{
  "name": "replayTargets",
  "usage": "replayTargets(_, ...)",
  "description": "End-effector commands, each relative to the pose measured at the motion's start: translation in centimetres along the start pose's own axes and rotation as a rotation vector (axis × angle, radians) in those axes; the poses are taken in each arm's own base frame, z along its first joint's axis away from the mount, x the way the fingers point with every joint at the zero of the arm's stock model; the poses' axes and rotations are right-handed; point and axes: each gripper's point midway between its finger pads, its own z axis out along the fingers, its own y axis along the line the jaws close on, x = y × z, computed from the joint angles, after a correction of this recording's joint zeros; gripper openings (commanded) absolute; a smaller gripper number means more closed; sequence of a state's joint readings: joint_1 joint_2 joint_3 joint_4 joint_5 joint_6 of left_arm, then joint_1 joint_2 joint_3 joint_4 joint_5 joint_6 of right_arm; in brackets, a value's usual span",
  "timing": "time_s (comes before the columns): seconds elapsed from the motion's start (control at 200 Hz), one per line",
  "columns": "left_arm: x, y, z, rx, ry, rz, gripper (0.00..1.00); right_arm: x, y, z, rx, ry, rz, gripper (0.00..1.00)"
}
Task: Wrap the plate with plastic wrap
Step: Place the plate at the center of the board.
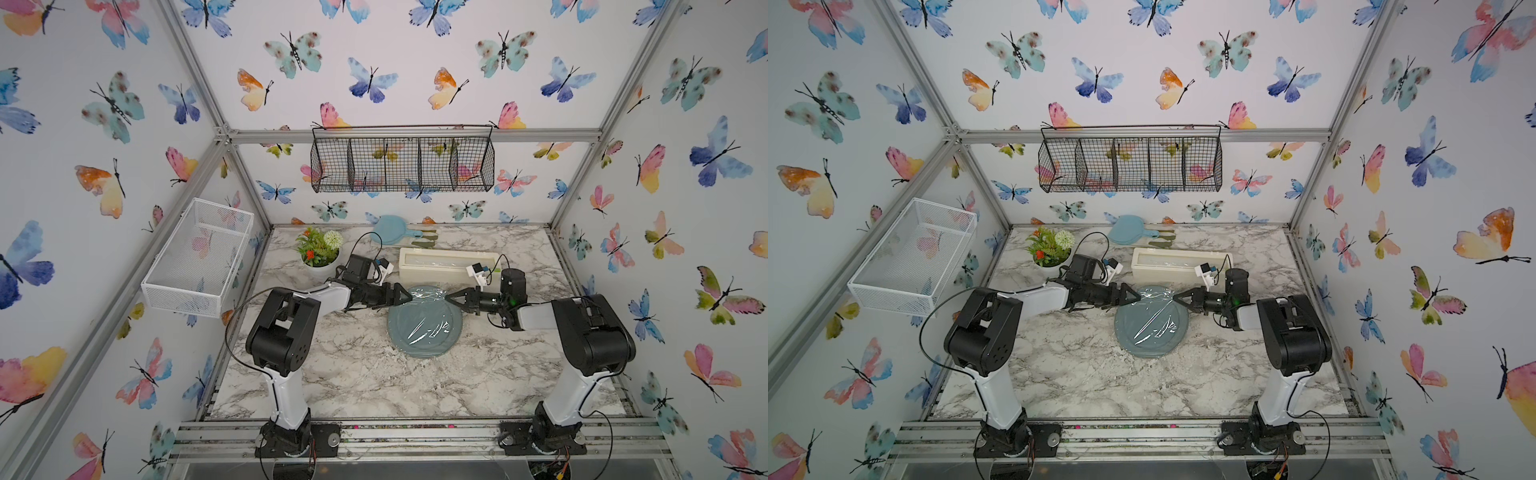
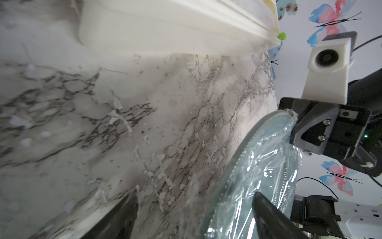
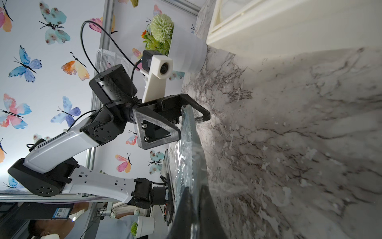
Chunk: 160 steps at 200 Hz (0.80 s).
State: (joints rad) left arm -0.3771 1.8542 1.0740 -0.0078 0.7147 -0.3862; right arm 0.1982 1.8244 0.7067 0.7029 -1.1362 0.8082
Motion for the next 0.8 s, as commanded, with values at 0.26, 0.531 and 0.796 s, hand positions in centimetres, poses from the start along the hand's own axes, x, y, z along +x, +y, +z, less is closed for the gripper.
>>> replayTargets(0.26, -3.4, 2.1, -8.7, -0.299, -0.304, -0.020, 0.98, 2.2, -4.1, 1.5, 0.111, 0.051, 0.015, 0.02)
replayTargets(0.531, -2.3, -0.1, -11.5, -0.263, -0.389, 0.009, 0.98, 3.4, -7.9, 1.1, 0.267, 0.070, 0.024, 0.07)
replayTargets(0.796, -1.0, -0.5, -11.7, -0.240, -0.382, 0.004, 0.98, 3.5, -9.2, -1.2, 0.484, 0.073, -0.031, 0.38)
